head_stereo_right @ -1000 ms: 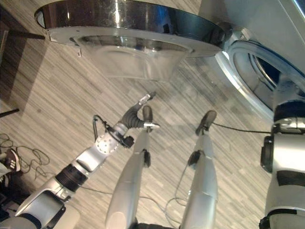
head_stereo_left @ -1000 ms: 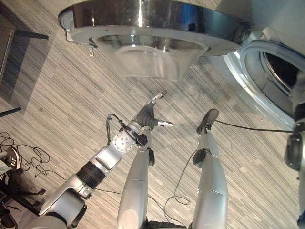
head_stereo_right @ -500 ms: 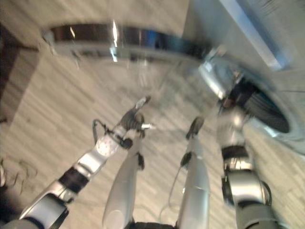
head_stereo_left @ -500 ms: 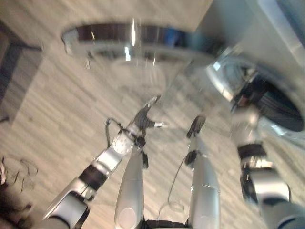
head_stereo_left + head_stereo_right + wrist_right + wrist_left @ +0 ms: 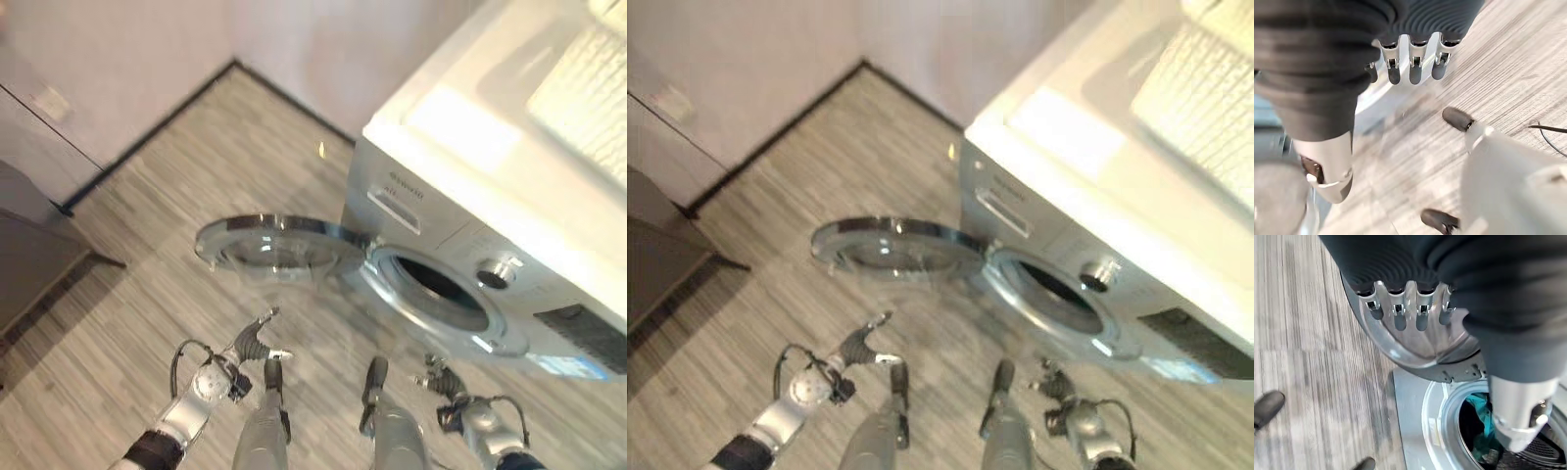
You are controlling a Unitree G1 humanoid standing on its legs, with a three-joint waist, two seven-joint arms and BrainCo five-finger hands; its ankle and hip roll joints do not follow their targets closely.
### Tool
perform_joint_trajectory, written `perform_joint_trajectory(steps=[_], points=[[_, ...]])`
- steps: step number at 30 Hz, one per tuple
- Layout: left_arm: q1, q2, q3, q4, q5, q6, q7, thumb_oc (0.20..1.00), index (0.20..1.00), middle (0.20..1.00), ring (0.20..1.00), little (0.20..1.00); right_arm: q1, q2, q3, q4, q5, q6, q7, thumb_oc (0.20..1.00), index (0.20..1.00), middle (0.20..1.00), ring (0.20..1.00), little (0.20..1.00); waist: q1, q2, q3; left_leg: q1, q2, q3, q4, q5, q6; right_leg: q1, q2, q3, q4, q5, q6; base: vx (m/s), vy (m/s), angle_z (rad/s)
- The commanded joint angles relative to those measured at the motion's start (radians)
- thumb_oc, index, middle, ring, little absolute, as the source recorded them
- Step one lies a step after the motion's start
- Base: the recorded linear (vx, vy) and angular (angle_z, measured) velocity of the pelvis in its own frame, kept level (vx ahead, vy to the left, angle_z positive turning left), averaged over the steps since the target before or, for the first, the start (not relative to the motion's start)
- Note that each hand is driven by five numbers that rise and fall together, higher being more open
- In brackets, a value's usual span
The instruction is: Grab the laundry basket,head to the washer,open it,put in the laundry and shut it.
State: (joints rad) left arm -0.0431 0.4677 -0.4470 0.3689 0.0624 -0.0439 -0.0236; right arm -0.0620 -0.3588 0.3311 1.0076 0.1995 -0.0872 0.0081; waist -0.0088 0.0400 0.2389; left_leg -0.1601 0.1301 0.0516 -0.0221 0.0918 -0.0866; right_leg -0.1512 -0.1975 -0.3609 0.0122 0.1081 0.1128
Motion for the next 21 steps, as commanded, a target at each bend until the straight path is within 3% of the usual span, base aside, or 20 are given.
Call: perform_joint_trajectory(steps=[1, 2, 5, 6, 7, 8, 11, 13, 14, 15, 16, 17, 19, 20, 21], points=[[-0.043, 0.001, 0.022, 0.021, 0.075, -0.025, 0.011, 1.000, 1.000, 1.000, 1.000, 1.000, 0.041, 0.010, -0.093, 0.061, -0.076, 0.044, -0.016, 1.000, 1.000, 1.000, 1.000, 1.000, -0.012, -0.003, -0.036, 0.120, 0.032, -0.032, 0.128, -0.212, -0.003, 0.019, -0.067, 0.056, 0.135, -0.129, 0.063, 0.03, 0.225, 0.02], [-0.044, 0.000, 0.021, 0.022, 0.076, -0.026, 0.012, 1.000, 1.000, 1.000, 1.000, 1.000, 0.041, 0.011, -0.094, 0.061, -0.077, 0.044, -0.016, 1.000, 1.000, 1.000, 1.000, 1.000, -0.011, -0.006, -0.035, 0.121, 0.029, -0.029, 0.125, -0.208, -0.002, 0.020, -0.069, 0.058, 0.130, -0.123, 0.063, 0.05, 0.229, -0.15], [-0.049, -0.024, 0.035, 0.070, 0.099, -0.018, 0.030, 1.000, 1.000, 1.000, 1.000, 1.000, 0.092, 0.054, -0.157, 0.092, -0.034, 0.058, -0.011, 1.000, 1.000, 1.000, 1.000, 1.000, -0.045, -0.002, -0.079, 0.216, -0.027, 0.013, 0.126, -0.280, 0.038, 0.079, -0.103, 0.117, 0.094, -0.078, 0.099, 0.01, 0.245, -0.32], [-0.049, -0.024, 0.035, 0.070, 0.099, -0.018, 0.030, 1.000, 1.000, 1.000, 1.000, 1.000, 0.092, 0.054, -0.157, 0.092, -0.034, 0.058, -0.011, 1.000, 1.000, 1.000, 1.000, 1.000, -0.045, -0.002, -0.079, 0.216, -0.027, 0.013, 0.126, -0.280, 0.038, 0.079, -0.103, 0.117, 0.094, -0.078, 0.099, -0.11, 0.357, -0.54], [-0.060, -0.044, 0.042, 0.103, 0.115, -0.014, 0.042, 1.000, 1.000, 1.000, 1.000, 1.000, 0.107, 0.072, -0.173, 0.093, -0.021, 0.065, -0.003, 1.000, 1.000, 1.000, 1.000, 1.000, -0.060, -0.002, -0.093, 0.236, -0.076, 0.033, 0.127, -0.307, 0.069, 0.067, -0.130, 0.156, 0.062, 0.006, 0.127, -0.09, 0.197, -0.58], [-0.061, -0.044, 0.042, 0.104, 0.115, -0.014, 0.043, 1.000, 1.000, 1.000, 1.000, 1.000, 0.107, 0.073, -0.173, 0.093, -0.021, 0.065, -0.003, 1.000, 1.000, 1.000, 1.000, 1.000, -0.058, -0.005, -0.094, 0.233, -0.080, 0.035, 0.126, -0.303, 0.070, 0.064, -0.133, 0.159, 0.058, 0.012, 0.127, -0.14, 0.268, -0.74], [-0.068, -0.053, 0.054, 0.124, 0.115, -0.017, 0.046, 1.000, 1.000, 1.000, 1.000, 1.000, 0.103, 0.084, -0.176, 0.088, -0.021, 0.064, 0.004, 1.000, 1.000, 1.000, 1.000, 1.000, -0.064, 0.004, -0.123, 0.241, -0.115, 0.095, 0.099, -0.304, 0.095, 0.021, -0.164, 0.148, -0.001, 0.135, 0.149, -0.13, 0.144, -0.72], [-0.068, -0.049, 0.066, 0.114, 0.097, -0.017, 0.048, 1.000, 1.000, 1.000, 1.000, 1.000, 0.091, 0.088, -0.172, 0.098, -0.019, 0.062, 0.004, 1.000, 1.000, 1.000, 1.000, 1.000, -0.050, 0.030, -0.118, 0.223, -0.107, 0.120, 0.088, -0.277, 0.108, 0.016, -0.169, 0.080, 0.038, 0.063, 0.132, -0.22, 0.115, -0.93], [-0.074, -0.050, 0.066, 0.112, 0.086, -0.012, 0.052, 1.000, 1.000, 1.000, 1.000, 1.000, 0.085, 0.090, -0.164, 0.111, -0.014, 0.059, 0.006, 1.000, 1.000, 1.000, 1.000, 1.000, -0.051, 0.039, -0.113, 0.210, -0.105, 0.123, 0.084, -0.253, 0.120, 0.031, -0.157, 0.088, 0.135, 0.031, 0.120, -0.17, 0.066, -0.97], [-0.074, -0.055, 0.067, 0.122, 0.077, -0.012, 0.049, 1.000, 1.000, 1.000, 1.000, 1.000, 0.082, 0.092, -0.161, 0.122, -0.012, 0.059, 0.010, 1.000, 1.000, 1.000, 1.000, 1.000, -0.045, 0.036, -0.123, 0.210, -0.104, 0.126, 0.073, -0.241, 0.121, 0.048, -0.134, 0.106, 0.156, -0.029, 0.104, -0.18, -0.030, -0.34], [-0.067, -0.062, 0.066, 0.133, 0.059, -0.010, 0.043, 1.000, 1.000, 1.000, 1.000, 1.000, 0.072, 0.092, -0.141, 0.147, -0.040, 0.061, 0.011, 1.000, 1.000, 1.000, 1.000, 1.000, -0.016, 0.027, -0.147, 0.204, -0.097, 0.137, 0.048, -0.211, 0.116, 0.108, -0.106, 0.092, 0.190, -0.085, 0.093, -0.08, -0.067, -0.09], [-0.067, -0.062, 0.065, 0.133, 0.059, -0.010, 0.043, 1.000, 1.000, 1.000, 1.000, 1.000, 0.073, 0.093, -0.141, 0.147, -0.041, 0.060, 0.011, 1.000, 1.000, 1.000, 1.000, 1.000, -0.016, 0.026, -0.146, 0.207, -0.097, 0.137, 0.045, -0.210, 0.116, 0.110, -0.106, 0.092, 0.189, -0.086, 0.093, -0.10, -0.142, -0.04], [-0.044, -0.058, 0.070, 0.121, 0.035, -0.011, 0.034, 1.000, 1.000, 1.000, 1.000, 1.000, 0.038, 0.083, -0.096, 0.182, -0.114, 0.063, 0.007, 1.000, 1.000, 1.000, 1.000, 1.000, 0.050, -0.007, -0.191, 0.180, -0.086, 0.152, 0.019, -0.172, 0.092, 0.217, -0.109, 0.018, 0.089, -0.083, 0.102, -0.08, -0.245, 0.02], [-0.043, -0.057, 0.070, 0.120, 0.035, -0.010, 0.033, 1.000, 1.000, 1.000, 1.000, 1.000, 0.038, 0.084, -0.096, 0.183, -0.114, 0.063, 0.007, 1.000, 1.000, 1.000, 1.000, 1.000, 0.050, -0.007, -0.191, 0.181, -0.085, 0.152, 0.017, -0.171, 0.092, 0.220, -0.107, 0.017, 0.084, -0.080, 0.102, -0.07, -0.303, 0.14], [-0.035, -0.057, 0.073, 0.109, 0.029, -0.012, 0.026, 1.000, 1.000, 1.000, 1.000, 1.000, 0.013, 0.086, -0.071, 0.208, -0.144, 0.068, 0.000, 1.000, 1.000, 1.000, 1.000, 1.000, 0.075, -0.017, -0.206, 0.173, -0.067, 0.155, 0.009, -0.160, 0.080, 0.235, -0.099, 0.009, 0.037, -0.088, 0.102, -0.03, -0.217, -0.12]])
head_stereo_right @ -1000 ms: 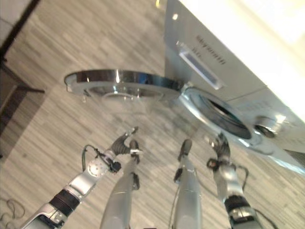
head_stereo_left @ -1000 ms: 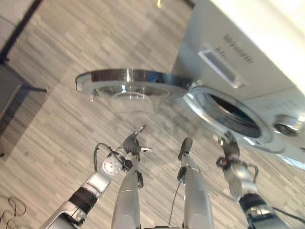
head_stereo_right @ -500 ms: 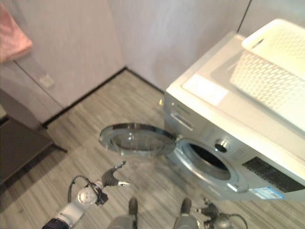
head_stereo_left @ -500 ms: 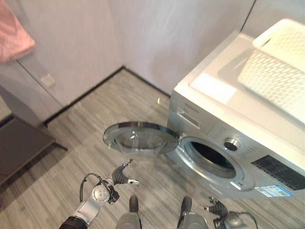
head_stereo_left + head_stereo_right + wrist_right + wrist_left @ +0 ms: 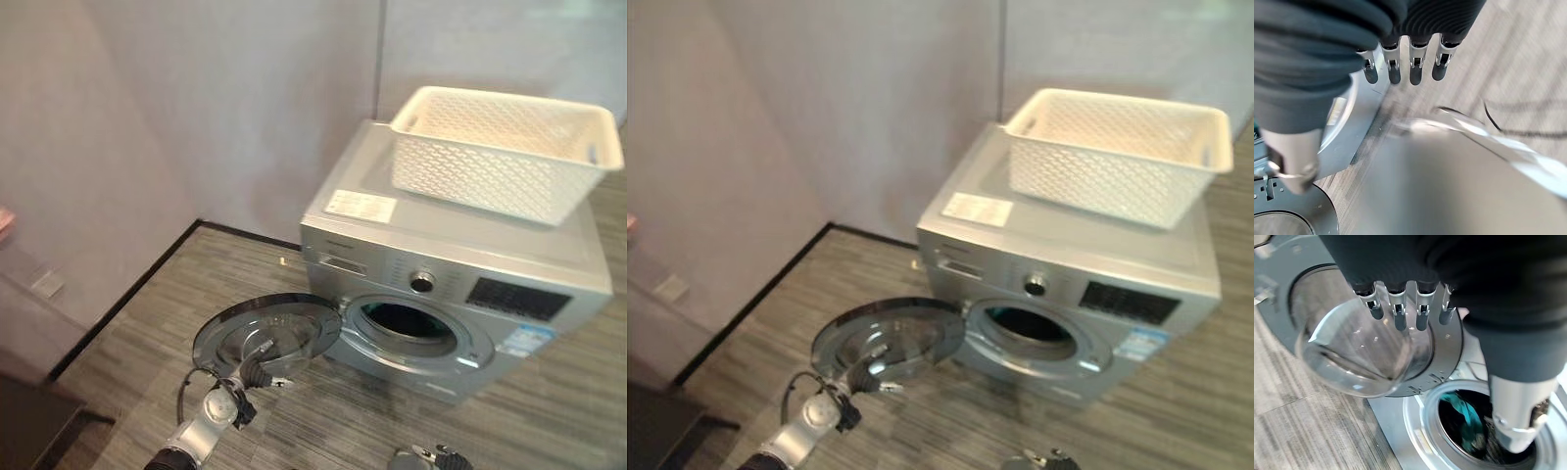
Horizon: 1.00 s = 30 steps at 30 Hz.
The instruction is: Grab the laundry basket,head to the washer,open it,put in the laundry and shut it.
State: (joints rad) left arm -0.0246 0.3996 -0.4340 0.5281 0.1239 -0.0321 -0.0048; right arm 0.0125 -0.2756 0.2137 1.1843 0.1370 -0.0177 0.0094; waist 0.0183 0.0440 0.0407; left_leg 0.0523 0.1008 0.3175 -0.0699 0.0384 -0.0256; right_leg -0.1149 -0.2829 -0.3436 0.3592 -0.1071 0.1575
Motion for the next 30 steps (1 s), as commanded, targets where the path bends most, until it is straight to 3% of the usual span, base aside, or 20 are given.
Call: perform_joint_trajectory(steps=[1, 4, 9, 14, 16, 20, 21, 22, 25, 27, 28, 29, 30], points=[[-0.053, 0.013, 0.057, -0.059, -0.035, -0.027, 0.003, 1.000, 1.000, 1.000, 1.000, 1.000, -0.077, 0.007, 0.060, 0.039, -0.096, 0.001, -0.002, 1.000, 1.000, 1.000, 1.000, 1.000, 0.062, -0.030, -0.009, -0.041, -0.027, -0.112, 0.056, -0.102, 0.012, 0.201, -0.006, -0.011, -0.332, 0.120, 0.054, -0.05, -0.311, -0.24], [-0.099, -0.007, 0.046, -0.063, -0.035, -0.039, 0.041, 1.000, 1.000, 1.000, 1.000, 1.000, -0.137, 0.039, 0.103, 0.086, -0.117, 0.003, -0.026, 1.000, 1.000, 1.000, 1.000, 1.000, 0.089, -0.056, -0.007, -0.064, 0.027, -0.144, 0.046, -0.045, -0.036, 0.242, 0.048, -0.047, -0.415, 0.090, 0.032, -0.08, -0.291, -0.19], [-0.112, -0.036, 0.095, -0.097, -0.089, -0.063, 0.118, 1.000, 1.000, 1.000, 1.000, 1.000, -0.158, 0.060, 0.125, 0.093, -0.107, -0.011, -0.050, 1.000, 1.000, 1.000, 1.000, 1.000, 0.114, -0.058, -0.016, -0.079, 0.059, -0.189, 0.003, 0.016, -0.065, 0.271, 0.093, -0.090, -0.446, 0.061, 0.012, -0.06, -0.180, 0.30], [-0.122, -0.023, 0.172, -0.102, -0.069, -0.081, 0.214, 1.000, 1.000, 1.000, 1.000, 1.000, -0.148, 0.083, 0.154, 0.092, -0.126, -0.022, -0.051, 1.000, 1.000, 1.000, 1.000, 1.000, 0.117, -0.048, -0.030, -0.071, 0.071, -0.195, -0.014, 0.032, -0.078, 0.279, 0.103, -0.099, -0.446, 0.045, 0.007, 0.02, -0.045, 0.23], [-0.166, 0.043, 0.242, -0.099, 0.039, -0.069, 0.328, 1.000, 1.000, 1.000, 1.000, 1.000, -0.126, 0.090, 0.177, 0.083, -0.147, -0.028, -0.045, 1.000, 1.000, 1.000, 1.000, 1.000, 0.103, -0.042, -0.039, -0.070, 0.076, -0.197, -0.017, 0.034, -0.086, 0.276, 0.107, -0.094, -0.446, 0.044, 0.007, 0.08, -0.005, 0.04], [-0.213, 0.164, 0.365, -0.111, 0.136, -0.038, 0.404, 1.000, 1.000, 1.000, 1.000, 1.000, -0.087, 0.086, 0.185, 0.074, -0.166, -0.026, -0.033, 1.000, 1.000, 1.000, 1.000, 1.000, 0.078, -0.035, -0.045, -0.074, 0.077, -0.186, -0.017, 0.028, -0.094, 0.261, 0.101, -0.078, -0.446, 0.051, 0.012, 0.08, 0.042, -0.02], [-0.264, 0.252, 0.396, -0.069, 0.183, -0.004, 0.411, 1.000, 1.000, 1.000, 1.000, 1.000, -0.076, 0.070, 0.178, 0.073, -0.172, -0.021, -0.026, 1.000, 1.000, 1.000, 1.000, 1.000, 0.064, -0.032, -0.038, -0.082, 0.079, -0.175, -0.017, 0.030, -0.098, 0.245, 0.097, -0.070, -0.446, 0.060, 0.017, 0.04, 0.059, -0.05], [-0.265, 0.252, 0.395, -0.068, 0.183, -0.004, 0.411, 1.000, 1.000, 1.000, 1.000, 1.000, -0.077, 0.071, 0.178, 0.073, -0.172, -0.021, -0.026, 1.000, 1.000, 1.000, 1.000, 1.000, 0.065, -0.033, -0.038, -0.082, 0.079, -0.175, -0.017, 0.030, -0.098, 0.244, 0.097, -0.070, -0.446, 0.060, 0.017, 0.01, 0.068, -0.08], [-0.457, 0.398, 0.332, 0.168, 0.128, 0.023, 0.345, 1.000, 1.000, 1.000, 1.000, 1.000, -0.089, 0.017, 0.167, 0.066, -0.160, -0.019, -0.026, 1.000, 1.000, 1.000, 1.000, 1.000, 0.029, -0.028, 0.003, -0.133, 0.085, -0.167, -0.017, 0.047, -0.102, 0.178, 0.096, -0.043, -0.446, 0.082, 0.020, -0.09, 0.076, -0.16], [-0.513, 0.418, 0.290, 0.254, 0.095, 0.020, 0.321, 1.000, 1.000, 1.000, 1.000, 1.000, -0.102, 0.006, 0.158, 0.064, -0.150, -0.019, -0.030, 1.000, 1.000, 1.000, 1.000, 1.000, 0.020, -0.030, 0.016, -0.151, 0.087, -0.168, -0.017, 0.053, -0.101, 0.156, 0.096, -0.035, -0.446, 0.088, 0.019, -0.09, 0.058, -0.09], [-0.636, 0.428, 0.229, 0.462, 0.017, 0.025, 0.295, 1.000, 1.000, 1.000, 1.000, 1.000, -0.124, -0.016, 0.150, 0.050, -0.114, -0.024, -0.038, 1.000, 1.000, 1.000, 1.000, 1.000, -0.006, -0.042, 0.045, -0.186, 0.094, -0.161, -0.017, 0.065, -0.101, 0.110, 0.102, -0.012, -0.446, 0.104, 0.019, -0.08, 0.046, -0.09], [-0.643, 0.427, 0.223, 0.467, 0.015, 0.023, 0.296, 1.000, 1.000, 1.000, 1.000, 1.000, -0.125, -0.015, 0.147, 0.050, -0.114, -0.023, -0.038, 1.000, 1.000, 1.000, 1.000, 1.000, -0.003, -0.043, 0.045, -0.187, 0.094, -0.161, -0.017, 0.065, -0.101, 0.108, 0.102, -0.012, -0.446, 0.104, 0.018, -0.12, 0.058, -0.14], [-0.767, 0.439, 0.153, 0.634, -0.022, 0.024, 0.278, 1.000, 1.000, 1.000, 1.000, 1.000, -0.136, -0.031, 0.154, 0.035, -0.080, -0.032, -0.044, 1.000, 1.000, 1.000, 1.000, 1.000, -0.027, -0.065, 0.064, -0.218, 0.106, -0.154, -0.017, 0.076, -0.103, 0.066, 0.111, 0.008, -0.446, 0.116, 0.017, -0.07, 0.009, -0.23]])
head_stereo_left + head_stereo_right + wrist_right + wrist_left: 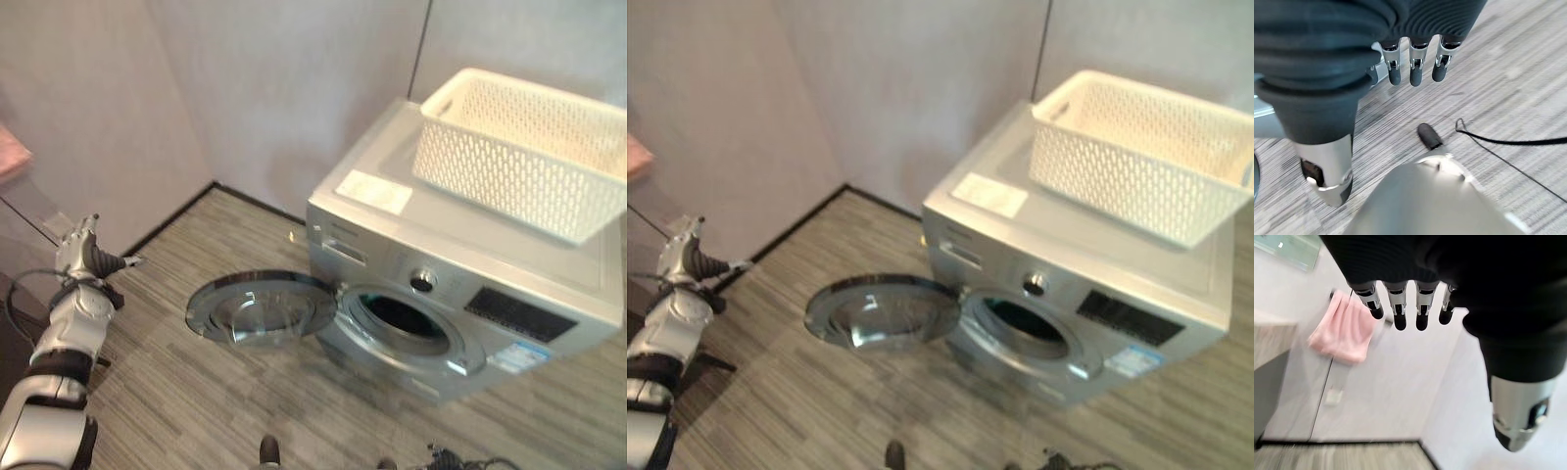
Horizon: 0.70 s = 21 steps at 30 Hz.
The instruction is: Grab the laundry basket,head to the washer,open it,put in the laundry and shut it.
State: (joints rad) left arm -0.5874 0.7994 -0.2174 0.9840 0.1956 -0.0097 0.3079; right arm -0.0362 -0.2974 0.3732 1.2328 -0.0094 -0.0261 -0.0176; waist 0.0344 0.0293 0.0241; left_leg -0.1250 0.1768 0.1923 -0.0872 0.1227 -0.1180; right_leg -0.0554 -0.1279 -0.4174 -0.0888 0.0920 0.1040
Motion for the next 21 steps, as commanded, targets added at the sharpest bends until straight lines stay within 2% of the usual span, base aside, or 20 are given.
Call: perform_joint_trajectory(steps=[1, 4, 5, 6, 7, 8, 9, 10, 11, 15, 17, 21], points=[[-0.259, 0.044, -0.092, 0.235, -0.107, 0.005, -0.040, 1.000, 1.000, 1.000, 1.000, 1.000, -0.093, -0.016, -0.001, -0.024, 0.085, -0.028, -0.019, 1.000, 1.000, 1.000, 1.000, 1.000, -0.051, -0.065, 0.090, -0.058, 0.035, -0.029, 0.000, -0.004, -0.012, -0.014, -0.040, 0.091, 0.002, -0.076, 0.070, -0.03, -0.001, -0.32], [-0.397, 0.052, -0.139, 0.360, -0.151, 0.025, -0.059, 1.000, 1.000, 1.000, 1.000, 1.000, -0.112, -0.033, 0.014, -0.056, 0.138, -0.039, -0.023, 1.000, 1.000, 1.000, 1.000, 1.000, -0.079, -0.115, 0.114, -0.094, 0.056, -0.038, 0.000, -0.006, -0.024, -0.061, -0.020, 0.122, 0.002, -0.078, 0.073, 0.00, -0.027, -0.21], [-0.399, 0.052, -0.141, 0.362, -0.151, 0.025, -0.059, 1.000, 1.000, 1.000, 1.000, 1.000, -0.113, -0.032, 0.013, -0.056, 0.138, -0.039, -0.023, 1.000, 1.000, 1.000, 1.000, 1.000, -0.079, -0.115, 0.114, -0.096, 0.056, -0.038, 0.000, -0.005, -0.024, -0.063, -0.020, 0.122, 0.002, -0.078, 0.072, -0.01, -0.022, -0.11], [-0.447, 0.059, -0.129, 0.441, -0.169, 0.046, -0.051, 1.000, 1.000, 1.000, 1.000, 1.000, -0.113, -0.026, 0.027, -0.075, 0.157, -0.043, -0.018, 1.000, 1.000, 1.000, 1.000, 1.000, -0.096, -0.152, 0.123, -0.120, 0.068, -0.041, 0.000, 0.001, -0.026, -0.094, -0.009, 0.132, 0.002, -0.070, 0.074, -0.02, -0.037, -0.11], [-0.467, 0.065, -0.124, 0.461, -0.173, 0.054, -0.040, 1.000, 1.000, 1.000, 1.000, 1.000, -0.114, -0.021, 0.038, -0.088, 0.169, -0.044, -0.016, 1.000, 1.000, 1.000, 1.000, 1.000, -0.107, -0.172, 0.126, -0.129, 0.075, -0.040, 0.000, 0.002, -0.027, -0.108, -0.002, 0.141, 0.002, -0.066, 0.075, -0.02, -0.037, -0.08], [-0.468, 0.066, -0.125, 0.462, -0.174, 0.054, -0.041, 1.000, 1.000, 1.000, 1.000, 1.000, -0.114, -0.020, 0.038, -0.088, 0.169, -0.043, -0.016, 1.000, 1.000, 1.000, 1.000, 1.000, -0.107, -0.172, 0.125, -0.131, 0.075, -0.040, 0.000, 0.003, -0.027, -0.109, -0.002, 0.141, 0.002, -0.066, 0.075, -0.02, -0.027, -0.08], [-0.474, 0.072, -0.121, 0.477, -0.172, 0.055, -0.038, 1.000, 1.000, 1.000, 1.000, 1.000, -0.109, -0.017, 0.043, -0.096, 0.173, -0.047, -0.013, 1.000, 1.000, 1.000, 1.000, 1.000, -0.113, -0.186, 0.125, -0.138, 0.080, -0.038, 0.000, 0.004, -0.028, -0.120, 0.002, 0.148, 0.002, -0.064, 0.075, 0.01, -0.016, -0.12], [-0.481, 0.092, -0.112, 0.496, -0.168, 0.063, -0.020, 1.000, 1.000, 1.000, 1.000, 1.000, -0.109, -0.014, 0.058, -0.136, 0.183, -0.051, -0.009, 1.000, 1.000, 1.000, 1.000, 1.000, -0.121, -0.218, 0.127, -0.152, 0.090, -0.037, 0.000, 0.006, -0.030, -0.142, 0.007, 0.156, 0.002, -0.053, 0.077, 0.01, -0.016, -0.11], [-0.481, 0.092, -0.112, 0.496, -0.168, 0.063, -0.020, 1.000, 1.000, 1.000, 1.000, 1.000, -0.108, -0.013, 0.058, -0.137, 0.183, -0.050, -0.009, 1.000, 1.000, 1.000, 1.000, 1.000, -0.121, -0.218, 0.126, -0.152, 0.090, -0.037, 0.000, 0.006, -0.030, -0.143, 0.007, 0.156, 0.002, -0.053, 0.077, 0.00, -0.018, -0.14], [-0.454, 0.099, -0.115, 0.525, -0.145, 0.074, -0.025, 1.000, 1.000, 1.000, 1.000, 1.000, -0.104, -0.009, 0.093, -0.245, 0.197, -0.061, -0.006, 1.000, 1.000, 1.000, 1.000, 1.000, -0.134, -0.269, 0.136, -0.193, 0.101, -0.042, 0.000, 0.012, -0.032, -0.186, 0.018, 0.162, 0.002, -0.039, 0.078, 0.00, -0.023, -0.05], [-0.432, 0.093, -0.110, 0.537, -0.137, 0.077, -0.040, 1.000, 1.000, 1.000, 1.000, 1.000, -0.102, -0.007, 0.099, -0.269, 0.195, -0.061, 0.000, 1.000, 1.000, 1.000, 1.000, 1.000, -0.137, -0.276, 0.136, -0.196, 0.102, -0.042, 0.000, 0.012, -0.032, -0.191, 0.020, 0.163, 0.002, -0.037, 0.078, 0.01, -0.020, 0.03], [-0.316, 0.021, -0.073, 0.533, -0.128, 0.081, -0.070, 1.000, 1.000, 1.000, 1.000, 1.000, -0.093, 0.003, 0.120, -0.319, 0.179, -0.056, 0.010, 1.000, 1.000, 1.000, 1.000, 1.000, -0.137, -0.275, 0.129, -0.180, 0.103, -0.029, 0.000, 0.005, -0.028, -0.188, 0.017, 0.169, 0.002, -0.042, 0.076, 0.01, -0.003, 0.02]])
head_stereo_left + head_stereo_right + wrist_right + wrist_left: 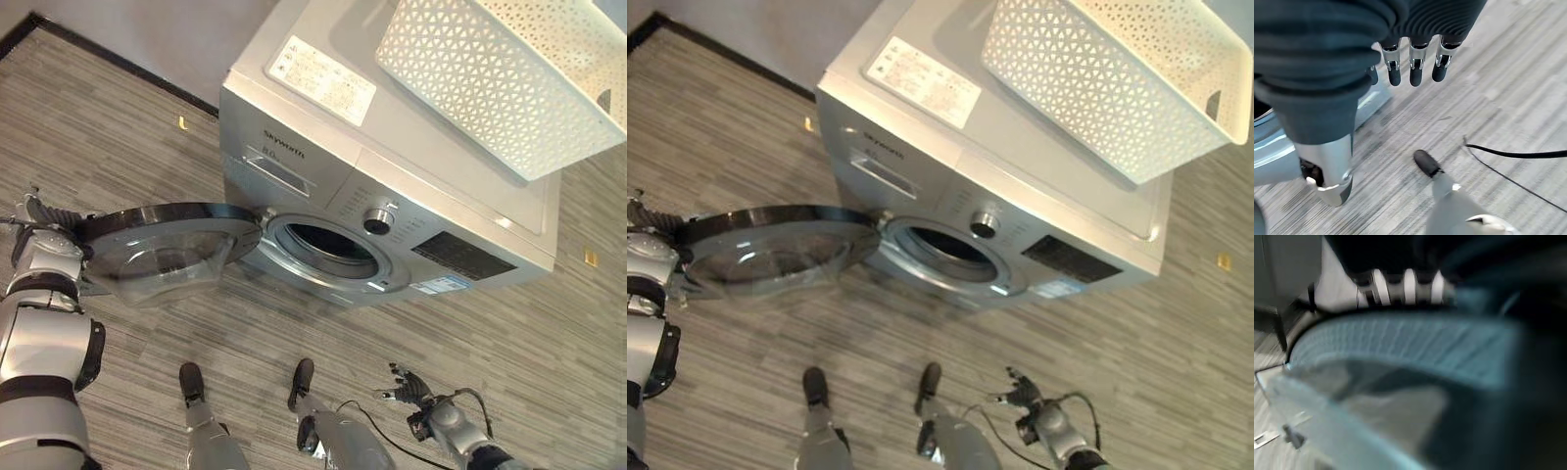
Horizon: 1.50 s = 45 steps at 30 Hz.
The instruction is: Grab the laundry basket,head to the washer,open it,put in the laundry and shut it.
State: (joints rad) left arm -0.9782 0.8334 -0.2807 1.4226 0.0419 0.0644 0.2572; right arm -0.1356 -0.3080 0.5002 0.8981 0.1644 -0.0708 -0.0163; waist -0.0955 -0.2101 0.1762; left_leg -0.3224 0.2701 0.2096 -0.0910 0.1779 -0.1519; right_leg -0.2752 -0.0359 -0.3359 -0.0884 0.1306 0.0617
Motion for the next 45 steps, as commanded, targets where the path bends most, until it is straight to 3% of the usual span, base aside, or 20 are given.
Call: perform_joint_trajectory(steps=[1, 6, 7, 8, 9, 11, 14, 22, 29, 32, 34, 37, 40, 45], points=[[0.077, -0.013, -0.008, 0.094, 0.026, 0.007, -0.019, 1.000, 1.000, 1.000, 1.000, 1.000, 0.007, 0.013, -0.006, 0.015, 0.005, -0.011, 0.008, 1.000, 1.000, 1.000, 1.000, 1.000, -0.007, -0.035, -0.024, 0.018, 0.010, -0.045, 0.004, -0.051, 0.005, 0.032, -0.075, 0.087, 0.001, -0.081, 0.118, 0.00, 0.000, 0.00], [0.213, -0.119, 0.035, 0.061, 0.035, 0.005, -0.022, 1.000, 1.000, 1.000, 1.000, 1.000, 0.014, 0.008, -0.009, -0.026, -0.016, -0.012, 0.003, 1.000, 1.000, 1.000, 1.000, 1.000, -0.005, -0.018, -0.024, 0.055, 0.004, -0.023, 0.004, -0.064, 0.009, 0.047, -0.082, 0.104, 0.001, -0.084, 0.115, 0.02, 0.025, -0.10], [0.354, -0.261, 0.044, 0.013, 0.038, -0.015, -0.037, 1.000, 1.000, 1.000, 1.000, 1.000, 0.023, 0.003, -0.025, -0.029, -0.047, -0.007, 0.004, 1.000, 1.000, 1.000, 1.000, 1.000, -0.009, 0.008, -0.032, 0.116, -0.007, 0.015, 0.004, -0.081, 0.015, 0.070, -0.089, 0.135, 0.001, -0.085, 0.111, 0.10, 0.059, -0.12], [0.400, -0.316, 0.039, -0.011, 0.040, -0.028, -0.046, 1.000, 1.000, 1.000, 1.000, 1.000, 0.026, -0.001, -0.034, -0.025, -0.059, -0.004, 0.002, 1.000, 1.000, 1.000, 1.000, 1.000, -0.008, 0.017, -0.035, 0.135, -0.013, 0.028, 0.004, -0.086, 0.018, 0.080, -0.092, 0.144, 0.001, -0.084, 0.110, 0.10, 0.060, -0.22], [0.401, -0.317, 0.039, -0.012, 0.041, -0.028, -0.045, 1.000, 1.000, 1.000, 1.000, 1.000, 0.027, -0.002, -0.034, -0.025, -0.059, -0.004, 0.002, 1.000, 1.000, 1.000, 1.000, 1.000, -0.006, 0.017, -0.035, 0.136, -0.013, 0.029, 0.004, -0.086, 0.018, 0.081, -0.091, 0.145, 0.001, -0.084, 0.110, 0.08, 0.019, -0.58], [0.506, -0.480, -0.013, -0.106, 0.009, -0.079, -0.067, 1.000, 1.000, 1.000, 1.000, 1.000, 0.033, -0.005, -0.084, 0.033, -0.084, -0.003, -0.009, 1.000, 1.000, 1.000, 1.000, 1.000, -0.008, 0.057, -0.051, 0.185, -0.028, 0.061, 0.004, -0.102, 0.028, 0.104, -0.097, 0.172, 0.001, -0.082, 0.108, 0.12, 0.030, -0.57], [0.566, -0.566, -0.082, -0.216, -0.031, -0.123, -0.099, 1.000, 1.000, 1.000, 1.000, 1.000, 0.037, -0.021, -0.135, 0.116, -0.094, 0.006, -0.019, 1.000, 1.000, 1.000, 1.000, 1.000, -0.008, 0.096, -0.069, 0.215, -0.038, 0.096, 0.004, -0.094, 0.038, 0.110, -0.101, 0.196, 0.001, -0.067, 0.102, 0.06, -0.016, -0.24], [0.559, -0.675, -0.208, -0.308, -0.096, -0.148, -0.166, 1.000, 1.000, 1.000, 1.000, 1.000, 0.050, -0.044, -0.201, 0.207, -0.064, 0.015, -0.029, 1.000, 1.000, 1.000, 1.000, 1.000, -0.029, 0.154, -0.088, 0.263, -0.034, 0.128, 0.004, -0.104, 0.038, 0.135, -0.092, 0.224, 0.001, -0.074, 0.100, 0.04, -0.024, -0.14], [0.414, -0.781, -0.333, -0.290, -0.064, -0.147, -0.174, 1.000, 1.000, 1.000, 1.000, 1.000, 0.093, -0.046, -0.229, 0.303, -0.019, 0.022, -0.042, 1.000, 1.000, 1.000, 1.000, 1.000, -0.061, 0.191, -0.102, 0.261, -0.023, 0.086, 0.004, -0.081, 0.024, 0.172, -0.079, 0.194, 0.001, -0.099, 0.089, 0.02, -0.065, 0.04], [0.413, -0.785, -0.341, -0.307, -0.087, -0.150, -0.180, 1.000, 1.000, 1.000, 1.000, 1.000, 0.088, -0.046, -0.222, 0.294, -0.018, 0.020, -0.044, 1.000, 1.000, 1.000, 1.000, 1.000, -0.062, 0.196, -0.102, 0.255, -0.011, 0.088, 0.004, -0.065, 0.014, 0.170, -0.069, 0.193, 0.001, -0.101, 0.085, -0.04, -0.090, 0.04], [0.394, -0.777, -0.345, -0.331, -0.124, -0.153, -0.186, 1.000, 1.000, 1.000, 1.000, 1.000, 0.053, -0.053, -0.201, 0.265, -0.007, 0.014, -0.044, 1.000, 1.000, 1.000, 1.000, 1.000, -0.062, 0.185, -0.095, 0.233, 0.020, 0.110, 0.004, -0.034, 0.000, 0.139, -0.043, 0.215, 0.001, -0.095, 0.080, -0.11, -0.092, -0.13], [0.362, -0.771, -0.376, -0.366, -0.130, -0.165, -0.188, 1.000, 1.000, 1.000, 1.000, 1.000, 0.030, -0.070, -0.192, 0.215, 0.012, 0.000, -0.055, 1.000, 1.000, 1.000, 1.000, 1.000, -0.049, 0.163, -0.072, 0.196, 0.026, 0.085, 0.004, 0.009, -0.005, 0.106, -0.028, 0.225, 0.001, -0.084, 0.076, -0.16, -0.065, -0.19], [0.306, -0.773, -0.410, -0.391, -0.123, -0.170, -0.181, 1.000, 1.000, 1.000, 1.000, 1.000, 0.034, -0.094, -0.193, 0.146, 0.027, -0.012, -0.063, 1.000, 1.000, 1.000, 1.000, 1.000, -0.057, 0.119, -0.060, 0.167, -0.042, -0.015, 0.004, -0.087, 0.035, 0.052, -0.023, 0.220, 0.001, -0.073, 0.075, -0.14, -0.068, -0.33], [0.252, -0.805, -0.430, -0.390, -0.087, -0.159, -0.173, 1.000, 1.000, 1.000, 1.000, 1.000, 0.118, -0.113, -0.266, 0.114, 0.039, -0.020, -0.090, 1.000, 1.000, 1.000, 1.000, 1.000, -0.105, 0.121, -0.062, 0.137, -0.030, 0.020, 0.004, -0.086, 0.031, 0.026, -0.013, 0.182, 0.001, -0.083, 0.078, -0.12, -0.038, 0.17]])
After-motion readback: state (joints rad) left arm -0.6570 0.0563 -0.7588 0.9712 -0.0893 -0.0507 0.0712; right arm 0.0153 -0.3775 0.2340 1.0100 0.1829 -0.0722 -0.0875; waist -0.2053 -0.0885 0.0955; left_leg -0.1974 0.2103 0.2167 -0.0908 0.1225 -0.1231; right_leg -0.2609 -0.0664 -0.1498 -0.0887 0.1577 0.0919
